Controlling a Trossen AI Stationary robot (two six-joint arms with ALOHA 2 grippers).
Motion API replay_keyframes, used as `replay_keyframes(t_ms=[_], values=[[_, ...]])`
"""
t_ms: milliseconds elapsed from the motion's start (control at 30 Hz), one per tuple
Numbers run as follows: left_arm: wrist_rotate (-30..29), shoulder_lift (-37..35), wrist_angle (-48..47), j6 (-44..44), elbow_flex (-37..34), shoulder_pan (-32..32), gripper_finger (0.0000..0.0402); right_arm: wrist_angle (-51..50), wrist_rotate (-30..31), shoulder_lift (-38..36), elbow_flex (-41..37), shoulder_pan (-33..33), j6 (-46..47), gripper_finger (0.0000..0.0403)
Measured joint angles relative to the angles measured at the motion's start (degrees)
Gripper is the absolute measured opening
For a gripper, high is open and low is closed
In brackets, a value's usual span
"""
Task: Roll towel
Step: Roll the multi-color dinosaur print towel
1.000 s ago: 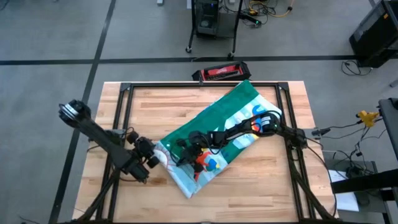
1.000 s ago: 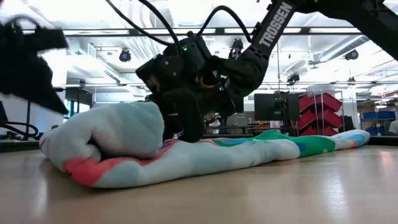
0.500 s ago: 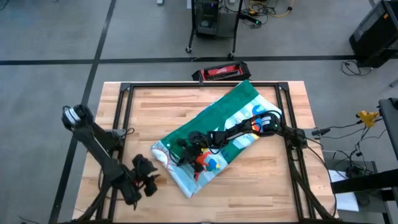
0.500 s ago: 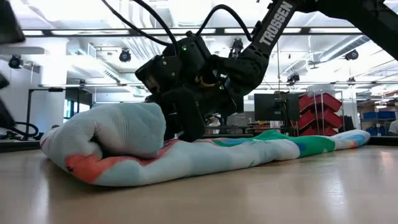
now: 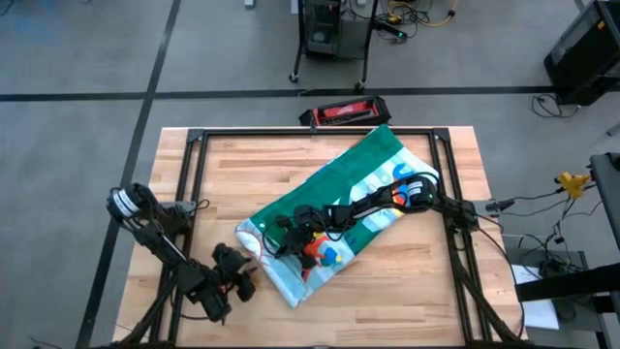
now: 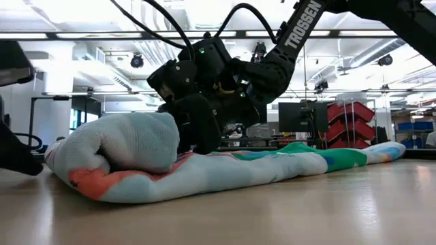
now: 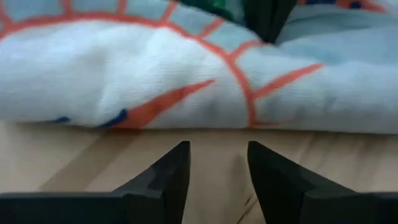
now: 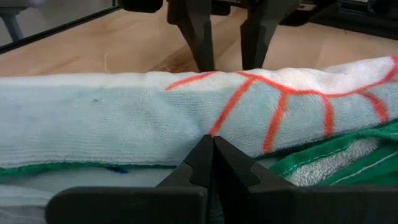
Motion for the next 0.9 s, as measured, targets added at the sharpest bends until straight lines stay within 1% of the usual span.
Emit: replay_keyframes(t_ms=[133, 267, 400, 500, 600, 767, 900], values=[[-1.3, 1.2, 1.5, 0.3, -0.7, 0.6, 0.0173, 0.0, 0.5, -0.1, 0.0, 0.0, 0.0, 0.0000], [-3.4, 2.6, 1.9, 0.2, -0.7, 0.8, 0.0182, 0.0, 1.7, -0.4, 0.0, 0.0, -0.1, 0.0000], [-4.5, 3.8, 2.3, 0.8, -0.7, 0.8, 0.0180, 0.1, 2.6, -0.4, 0.0, 0.0, -0.2, 0.0000], [-6.3, 4.7, 2.5, 1.4, -0.7, 0.8, 0.0172, 0.3, 4.1, -0.4, 0.0, 0.0, -0.2, 0.0000], [-7.7, 5.1, 2.6, 2.4, -0.8, 0.8, 0.0165, 0.2, 4.2, -0.4, 0.0, 0.0, -0.1, 0.0000], [-7.4, 5.0, 1.4, 2.9, -1.4, 0.9, 0.0158, -1.6, 4.7, -1.4, 0.4, 0.5, -0.1, 0.0000], [-7.1, 5.0, 1.2, 2.1, -2.2, 0.9, 0.0164, -6.2, 4.6, -4.4, 0.4, 0.6, -2.4, 0.0001]])
